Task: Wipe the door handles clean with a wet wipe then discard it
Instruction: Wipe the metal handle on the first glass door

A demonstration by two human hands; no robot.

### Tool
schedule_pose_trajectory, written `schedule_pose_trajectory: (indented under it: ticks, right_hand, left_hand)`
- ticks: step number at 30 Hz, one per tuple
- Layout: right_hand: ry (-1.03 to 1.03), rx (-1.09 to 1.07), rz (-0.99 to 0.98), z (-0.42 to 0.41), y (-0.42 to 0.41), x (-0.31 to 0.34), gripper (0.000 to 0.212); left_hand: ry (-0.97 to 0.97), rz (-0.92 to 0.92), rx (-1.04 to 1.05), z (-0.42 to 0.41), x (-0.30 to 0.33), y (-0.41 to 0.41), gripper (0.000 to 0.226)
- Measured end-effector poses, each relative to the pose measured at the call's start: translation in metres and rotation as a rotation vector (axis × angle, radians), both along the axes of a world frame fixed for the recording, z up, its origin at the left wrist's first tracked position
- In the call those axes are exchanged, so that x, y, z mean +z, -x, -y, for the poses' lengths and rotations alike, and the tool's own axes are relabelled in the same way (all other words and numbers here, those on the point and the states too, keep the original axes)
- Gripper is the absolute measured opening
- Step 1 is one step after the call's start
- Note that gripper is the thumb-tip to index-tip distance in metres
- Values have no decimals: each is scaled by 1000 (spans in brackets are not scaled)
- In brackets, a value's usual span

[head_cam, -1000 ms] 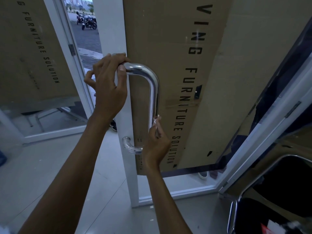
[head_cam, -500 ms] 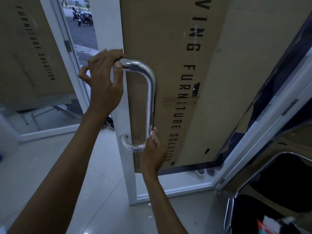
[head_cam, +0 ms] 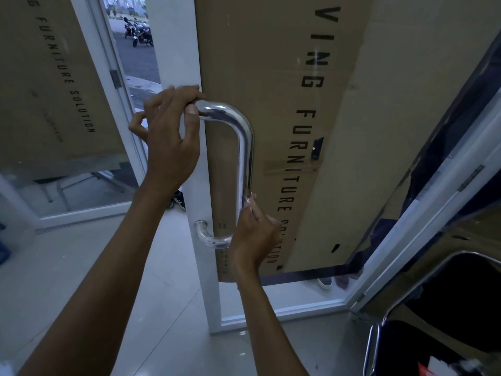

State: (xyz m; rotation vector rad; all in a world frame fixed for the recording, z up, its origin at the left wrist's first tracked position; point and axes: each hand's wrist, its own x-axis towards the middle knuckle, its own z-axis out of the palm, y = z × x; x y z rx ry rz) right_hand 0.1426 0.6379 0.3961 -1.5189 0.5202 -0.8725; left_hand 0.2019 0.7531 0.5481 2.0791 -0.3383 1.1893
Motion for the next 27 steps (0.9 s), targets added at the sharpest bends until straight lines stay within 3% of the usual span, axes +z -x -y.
schedule_pose_trajectory:
  ticks: [5,12,17,19,24,27]
  right_hand:
    - [66,84,189,2,-9,60,31]
    - [149,293,219,32,-15,124,29]
    - [286,286,379,32,-7,156,31]
    - [411,287,442,26,-3,163,30]
    - [613,324,489,11,2,160,28]
    - [637,361,495,7,2,157,26]
  left_hand:
    - [1,-7,7,-1,4,-1,35]
    - [-8,-91,11,-3,11,7,43]
    - [94,-55,21,13,15,40,43]
    - [240,-78,-39,23,16,59,27]
    - [916,-552,-607,24,32,78,30]
    - [1124,-640,-766,14,37,77,31]
